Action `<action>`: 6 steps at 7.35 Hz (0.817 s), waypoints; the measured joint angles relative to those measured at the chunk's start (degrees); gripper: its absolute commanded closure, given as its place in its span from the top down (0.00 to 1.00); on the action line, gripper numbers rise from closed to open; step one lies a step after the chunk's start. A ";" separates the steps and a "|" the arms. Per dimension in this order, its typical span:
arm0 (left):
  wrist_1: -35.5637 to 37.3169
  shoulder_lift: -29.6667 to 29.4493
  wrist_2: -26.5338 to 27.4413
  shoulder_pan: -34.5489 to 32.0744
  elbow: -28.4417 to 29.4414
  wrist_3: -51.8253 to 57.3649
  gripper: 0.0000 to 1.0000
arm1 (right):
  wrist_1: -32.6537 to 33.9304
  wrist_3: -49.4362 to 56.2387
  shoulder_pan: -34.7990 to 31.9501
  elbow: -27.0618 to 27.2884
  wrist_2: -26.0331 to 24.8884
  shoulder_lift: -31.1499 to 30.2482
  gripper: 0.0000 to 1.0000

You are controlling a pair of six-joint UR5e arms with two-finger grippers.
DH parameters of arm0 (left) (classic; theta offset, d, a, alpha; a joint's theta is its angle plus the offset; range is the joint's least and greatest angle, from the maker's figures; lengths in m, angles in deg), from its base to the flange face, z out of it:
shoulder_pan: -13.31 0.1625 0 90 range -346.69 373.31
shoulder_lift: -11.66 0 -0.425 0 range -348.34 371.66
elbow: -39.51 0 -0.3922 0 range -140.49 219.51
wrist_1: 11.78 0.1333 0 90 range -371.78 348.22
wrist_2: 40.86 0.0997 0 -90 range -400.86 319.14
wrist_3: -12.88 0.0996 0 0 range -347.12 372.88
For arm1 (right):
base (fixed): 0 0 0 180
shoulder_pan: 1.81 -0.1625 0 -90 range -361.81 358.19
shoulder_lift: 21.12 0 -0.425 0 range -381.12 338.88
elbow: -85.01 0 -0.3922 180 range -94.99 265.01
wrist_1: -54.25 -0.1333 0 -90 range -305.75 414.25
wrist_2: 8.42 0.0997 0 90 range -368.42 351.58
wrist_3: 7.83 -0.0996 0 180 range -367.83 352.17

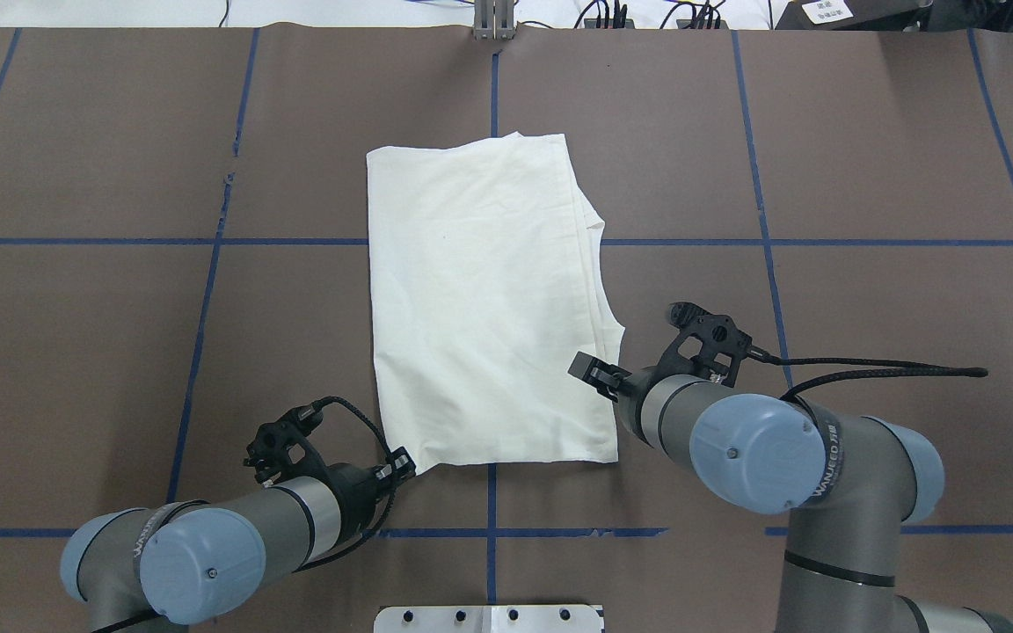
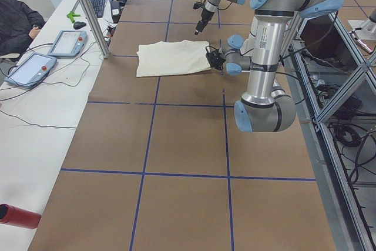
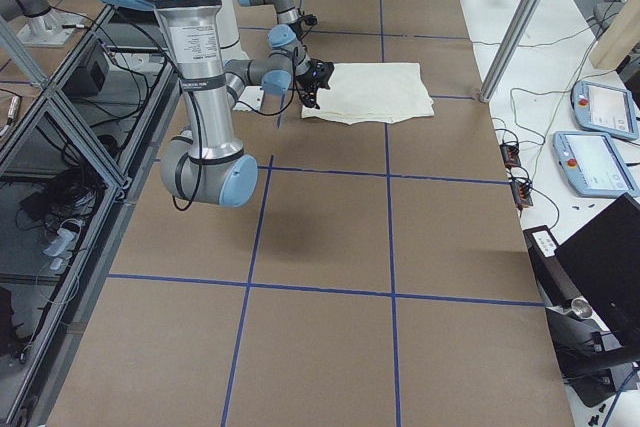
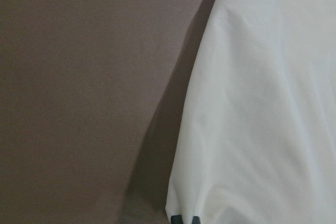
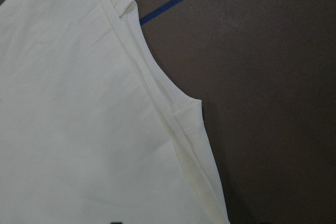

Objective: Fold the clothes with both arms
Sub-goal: 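Lower both grippers and grasp the near corners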

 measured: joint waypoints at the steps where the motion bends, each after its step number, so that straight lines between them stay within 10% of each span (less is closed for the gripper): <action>1: 0.00 0.00 0.03 0.00 -0.24 0.00 0.00 | 2.67 -3.49 0.93 -1.28 -0.03 1.79 0.85; 6: 0.00 0.13 0.18 0.00 -0.47 -0.05 0.00 | 4.61 -14.06 7.10 -6.09 -4.36 5.30 0.82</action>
